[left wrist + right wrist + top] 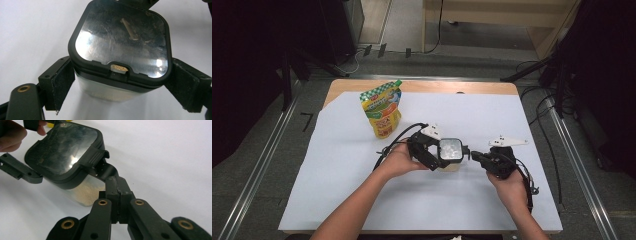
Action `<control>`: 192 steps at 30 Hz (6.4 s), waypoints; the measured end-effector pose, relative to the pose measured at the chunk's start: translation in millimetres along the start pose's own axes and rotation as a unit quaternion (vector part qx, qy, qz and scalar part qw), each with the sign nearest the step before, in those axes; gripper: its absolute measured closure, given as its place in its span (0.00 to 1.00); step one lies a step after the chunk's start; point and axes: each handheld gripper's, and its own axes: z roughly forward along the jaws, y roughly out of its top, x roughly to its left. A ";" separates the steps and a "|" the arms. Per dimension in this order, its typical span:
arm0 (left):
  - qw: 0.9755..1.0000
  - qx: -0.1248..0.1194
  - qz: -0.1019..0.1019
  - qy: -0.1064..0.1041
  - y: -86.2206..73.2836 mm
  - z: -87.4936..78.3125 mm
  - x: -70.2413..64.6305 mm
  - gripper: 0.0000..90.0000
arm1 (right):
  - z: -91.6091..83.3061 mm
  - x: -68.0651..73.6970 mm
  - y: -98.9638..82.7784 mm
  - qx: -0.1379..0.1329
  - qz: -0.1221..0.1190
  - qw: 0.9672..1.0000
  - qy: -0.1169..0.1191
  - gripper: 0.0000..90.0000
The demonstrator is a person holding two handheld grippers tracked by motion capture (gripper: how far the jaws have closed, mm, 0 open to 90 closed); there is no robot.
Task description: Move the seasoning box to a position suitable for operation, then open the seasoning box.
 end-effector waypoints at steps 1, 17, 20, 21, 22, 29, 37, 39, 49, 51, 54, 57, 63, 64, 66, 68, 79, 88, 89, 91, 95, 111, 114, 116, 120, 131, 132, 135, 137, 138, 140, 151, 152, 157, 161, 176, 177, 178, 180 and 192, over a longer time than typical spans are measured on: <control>1.000 -0.001 0.004 0.000 0.4 0.7 -0.2 0.16 | 1.2 -0.6 0.0 0.002 -0.001 1.000 -0.003 1.00; 0.999 0.011 0.029 0.012 6.7 -1.3 -3.8 0.17 | 6.4 -3.3 -0.4 0.008 0.007 1.000 -0.006 1.00; 0.999 0.012 0.030 0.011 7.2 -2.0 -4.0 0.17 | 6.6 -3.4 -0.6 0.009 0.007 1.000 -0.005 1.00; 0.999 0.016 0.032 0.012 8.1 -2.6 -4.0 0.17 | 6.6 -3.4 -0.6 0.009 0.008 1.000 -0.005 1.00; 0.999 0.017 0.032 0.011 8.8 -2.6 -4.2 0.17 | 6.6 -3.3 -0.5 0.009 0.008 1.000 -0.005 1.00; 0.999 0.029 0.040 0.010 13.2 -4.3 -4.1 0.18 | 6.7 -3.5 -0.4 0.010 0.009 1.000 -0.005 1.00; 0.999 0.031 0.041 0.009 15.0 -5.7 -4.1 0.18 | 6.5 -3.3 -0.5 0.010 0.007 1.000 -0.005 1.00; 0.999 0.030 0.042 0.010 15.7 -5.5 -4.3 0.18 | 6.4 -3.1 -0.5 0.011 0.006 1.000 -0.005 1.00; 0.999 0.017 0.050 0.010 19.8 -10.1 -4.8 0.18 | 6.4 -2.9 -0.2 0.009 0.008 1.000 -0.004 1.00; 0.998 0.018 0.051 0.011 20.1 -10.3 -4.8 0.18 | 6.3 -2.8 -0.2 0.010 0.006 1.000 -0.005 1.00; 0.999 0.016 0.050 0.012 20.9 -10.8 -5.4 0.18 | 6.1 -2.7 -0.1 0.008 0.007 1.000 -0.003 1.00; 0.998 0.019 0.053 0.013 22.7 -11.7 -5.9 0.18 | 6.1 -2.6 -0.1 0.008 0.008 1.000 -0.003 1.00; 0.998 0.017 0.056 0.015 27.1 -13.8 -7.1 0.18 | 5.4 -2.6 0.2 0.006 0.009 1.000 0.000 1.00; 0.998 0.017 0.057 0.015 27.6 -13.9 -7.2 0.18 | 5.3 -2.6 0.3 0.006 0.007 1.000 -0.001 1.00; 0.998 0.018 0.059 0.017 28.9 -15.0 -7.7 0.18 | 5.3 -2.6 0.3 0.005 0.007 1.000 0.000 1.00; 0.998 0.010 0.056 0.009 30.4 -16.6 -7.4 0.19 | 5.3 -2.6 0.3 0.005 0.007 1.000 0.000 1.00; 0.998 0.017 0.052 0.009 42.1 -20.9 -10.1 0.20 | 5.3 -2.7 0.4 0.005 0.007 1.000 0.001 1.00; 0.999 0.017 0.047 0.011 57.6 -23.2 -13.4 0.20 | 5.0 -2.6 0.7 0.002 0.005 1.000 0.003 1.00; 0.999 0.018 0.046 0.011 59.5 -23.1 -14.0 0.20 | 4.9 -2.5 0.7 0.003 0.005 1.000 0.004 1.00; 0.999 0.022 0.048 0.012 63.0 -23.2 -14.7 0.20 | 4.7 -2.4 0.8 0.003 0.003 1.000 0.004 1.00; 0.999 0.021 0.043 0.012 68.8 -21.2 -15.9 0.20 | 5.4 -3.5 1.4 -0.001 0.007 1.000 0.005 1.00; 0.999 0.006 0.038 0.003 89.5 -5.7 -18.8 0.20 | 7.4 -6.1 1.9 -0.006 0.014 1.000 0.011 1.00; 0.999 0.003 0.040 -0.004 91.1 -2.7 -17.2 0.20 | 7.5 -6.6 1.6 -0.007 0.016 1.000 0.013 1.00; 0.999 -0.001 0.041 -0.006 92.1 -0.4 -17.0 0.20 | 7.5 -7.0 1.4 -0.007 0.018 1.000 0.014 1.00; 0.999 -0.001 0.046 -0.005 95.0 3.4 -18.1 0.19 | 7.1 -6.5 1.4 -0.007 0.015 1.000 0.013 1.00; 0.999 -0.005 0.052 -0.014 97.2 9.5 -16.8 0.19 | 6.6 -6.9 0.2 -0.010 0.019 1.000 0.018 1.00; 0.999 -0.005 0.052 -0.013 97.1 9.1 -17.1 0.19 | 6.4 -6.9 0.3 -0.009 0.020 1.000 0.019 1.00; 0.999 -0.003 0.051 -0.010 96.7 6.7 -18.0 0.19 | 6.3 -5.7 0.6 -0.010 0.019 1.000 0.016 1.00; 0.999 -0.003 0.051 -0.006 96.6 4.4 -19.3 0.19 | 6.2 -5.8 0.7 -0.011 0.017 1.000 0.017 1.00; 0.999 -0.002 0.051 -0.005 96.7 3.6 -19.6 0.19 | 6.3 -6.1 0.6 -0.011 0.019 1.000 0.017 1.00; 0.999 -0.005 0.052 -0.001 96.3 -0.2 -20.7 0.16 | 6.1 -6.6 0.5 -0.011 0.020 1.000 0.017 1.00; 1.000 -0.020 0.023 0.000 79.7 -33.2 -19.0 0.18 | -3.0 -6.4 -0.8 -0.013 0.022 1.000 0.018 1.00; 1.000 -0.020 0.020 0.002 75.7 -37.9 -17.1 0.19 | -5.2 -5.7 -1.3 -0.012 0.023 1.000 0.019 0.99; 1.000 -0.028 -0.006 0.004 57.2 -55.9 -8.8 0.28 | -14.6 3.6 -4.4 -0.006 0.023 0.999 0.031 0.97; 0.999 -0.035 -0.032 0.005 39.2 -71.4 -2.3 0.40 | -23.4 19.7 -7.0 -0.003 0.003 0.999 0.040 0.94; 0.992 -0.054 -0.107 0.043 -23.2 -118.1 10.0 0.56 | -18.1 54.5 -4.8 0.003 -0.048 0.995 0.093 0.77; 0.991 -0.046 -0.112 0.049 -25.7 -120.5 11.4 0.56 | -17.1 55.1 -4.9 0.001 -0.051 0.994 0.096 0.76; 0.991 -0.044 -0.112 0.054 -27.3 -121.7 12.1 0.55 | -16.1 55.9 -4.7 0.000 -0.052 0.994 0.098 0.75; 0.990 -0.046 -0.121 0.056 -33.1 -127.0 14.5 0.55 | -14.3 57.6 -4.5 0.002 -0.053 0.993 0.105 0.72; 0.984 -0.047 -0.147 0.084 -52.5 -154.8 22.6 0.55 | -2.6 66.9 -4.6 0.009 -0.078 0.990 0.114 0.64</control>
